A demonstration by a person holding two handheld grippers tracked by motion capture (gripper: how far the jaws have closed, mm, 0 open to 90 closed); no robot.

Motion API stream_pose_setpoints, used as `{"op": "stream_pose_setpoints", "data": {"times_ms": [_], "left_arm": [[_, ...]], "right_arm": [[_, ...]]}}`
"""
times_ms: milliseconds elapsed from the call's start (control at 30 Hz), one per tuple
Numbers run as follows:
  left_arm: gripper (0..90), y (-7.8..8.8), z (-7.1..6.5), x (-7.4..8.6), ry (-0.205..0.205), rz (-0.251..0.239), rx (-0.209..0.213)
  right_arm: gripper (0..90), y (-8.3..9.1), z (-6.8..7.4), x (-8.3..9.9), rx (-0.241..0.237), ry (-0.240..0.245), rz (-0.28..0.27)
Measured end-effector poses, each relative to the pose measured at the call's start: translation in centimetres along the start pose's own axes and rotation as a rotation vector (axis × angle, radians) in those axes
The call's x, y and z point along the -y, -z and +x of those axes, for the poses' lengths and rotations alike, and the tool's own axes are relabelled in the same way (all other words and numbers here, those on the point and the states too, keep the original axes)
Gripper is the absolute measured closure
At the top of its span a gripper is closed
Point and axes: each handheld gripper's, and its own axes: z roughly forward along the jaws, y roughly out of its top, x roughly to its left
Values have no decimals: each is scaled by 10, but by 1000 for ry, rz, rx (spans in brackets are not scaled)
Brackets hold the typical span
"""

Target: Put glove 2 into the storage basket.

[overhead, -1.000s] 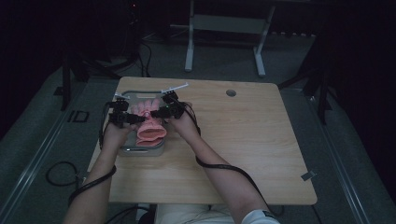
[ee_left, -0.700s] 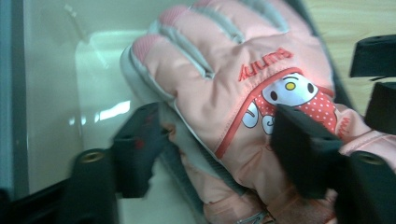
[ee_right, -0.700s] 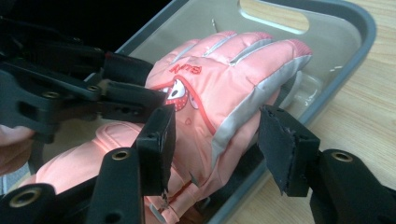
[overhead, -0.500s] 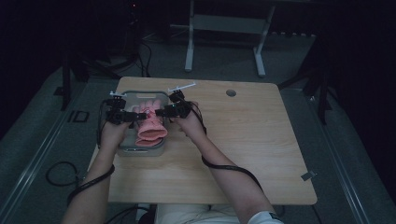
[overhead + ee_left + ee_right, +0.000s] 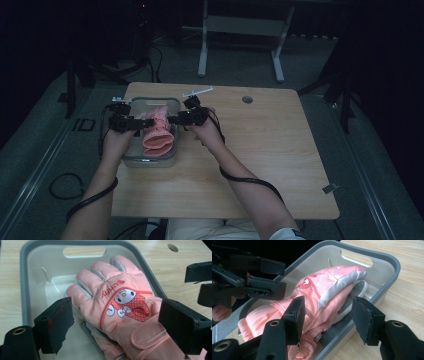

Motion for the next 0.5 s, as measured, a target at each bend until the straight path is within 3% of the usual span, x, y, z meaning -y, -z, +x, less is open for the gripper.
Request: {"op": "stream_pose_setpoints", "data": {"times_ms": [133, 233, 300, 400, 500], "left_arm": [[119, 6, -1, -1, -9, -19, 1], [104, 9, -6, -2, -49, -23, -25], [77, 12, -10, -2, -54, -48, -16], [58, 17, -20, -1, -85, -85, -11], [33, 21, -30, 0, -104, -101, 20]], "right_arm": [[427, 4, -1, 0, -4, 7, -2], [404, 6, -1, 1, -9, 5, 0], [332, 6, -1, 4, -23, 12, 7], [301, 7, -1, 6, -46, 29, 10], [283, 12, -2, 8, -56, 30, -2]]}}
